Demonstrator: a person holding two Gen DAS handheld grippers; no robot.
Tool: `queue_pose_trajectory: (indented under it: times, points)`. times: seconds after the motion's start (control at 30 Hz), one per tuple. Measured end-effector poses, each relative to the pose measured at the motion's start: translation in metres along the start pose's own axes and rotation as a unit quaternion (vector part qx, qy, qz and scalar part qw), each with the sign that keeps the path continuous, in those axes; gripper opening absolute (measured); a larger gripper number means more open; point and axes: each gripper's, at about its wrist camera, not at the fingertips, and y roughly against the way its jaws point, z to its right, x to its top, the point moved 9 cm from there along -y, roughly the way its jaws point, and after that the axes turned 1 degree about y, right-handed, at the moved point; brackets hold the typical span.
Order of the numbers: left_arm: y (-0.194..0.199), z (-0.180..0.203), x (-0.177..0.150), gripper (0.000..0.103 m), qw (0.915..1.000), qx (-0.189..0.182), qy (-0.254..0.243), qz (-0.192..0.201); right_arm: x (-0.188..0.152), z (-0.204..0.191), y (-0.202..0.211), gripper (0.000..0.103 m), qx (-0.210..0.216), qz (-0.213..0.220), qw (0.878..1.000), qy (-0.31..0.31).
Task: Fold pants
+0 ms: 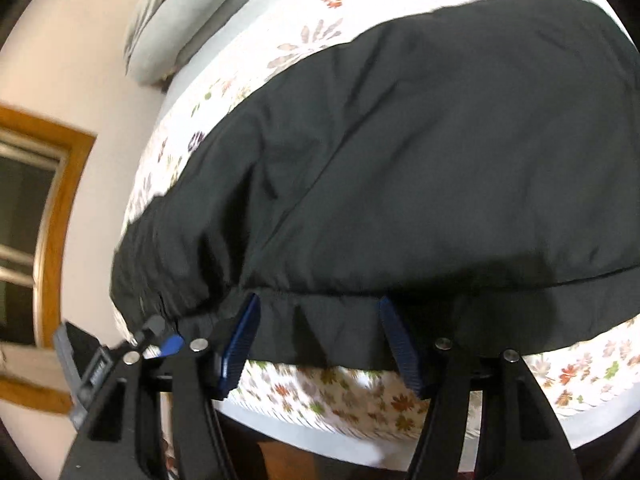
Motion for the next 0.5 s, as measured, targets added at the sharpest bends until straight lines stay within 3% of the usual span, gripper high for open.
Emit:
queue_pose_trajectory:
  times: [0.17, 0.2, 0.23, 0.3, 0.37, 0.5]
  points:
    - [-0.012, 0.013, 0.010, 0.075, 0.9999, -0.009, -0.002, 0.007, 0.014, 0.002, -0.012, 0.064, -0.012, 0.011, 1.000, -0.023]
    - [-0.015, 0.014, 0.012, 0.075, 0.9999, -0.007, 0.000, 0.008, 0.015, 0.002, -0.013, 0.060, -0.015, 0.013, 1.000, -0.023]
    - [-0.018, 0.014, 0.013, 0.075, 0.9999, -0.006, 0.004, 0.008, 0.016, 0.003, -0.014, 0.054, -0.026, 0.016, 0.999, -0.022]
    - [-0.020, 0.012, 0.016, 0.075, 0.9999, -0.006, 0.012, 0.007, 0.018, 0.006, -0.013, 0.019, -0.051, 0.024, 0.998, -0.010]
    - [-0.020, 0.011, 0.017, 0.072, 0.9998, -0.007, 0.014, 0.009, 0.020, 0.008, -0.008, 0.009, -0.050, 0.034, 0.998, -0.009]
    - [-0.008, -0.006, 0.018, 0.040, 0.9994, -0.006, 0.028, 0.017, 0.018, 0.011, 0.011, 0.006, -0.057, 0.048, 0.997, 0.003]
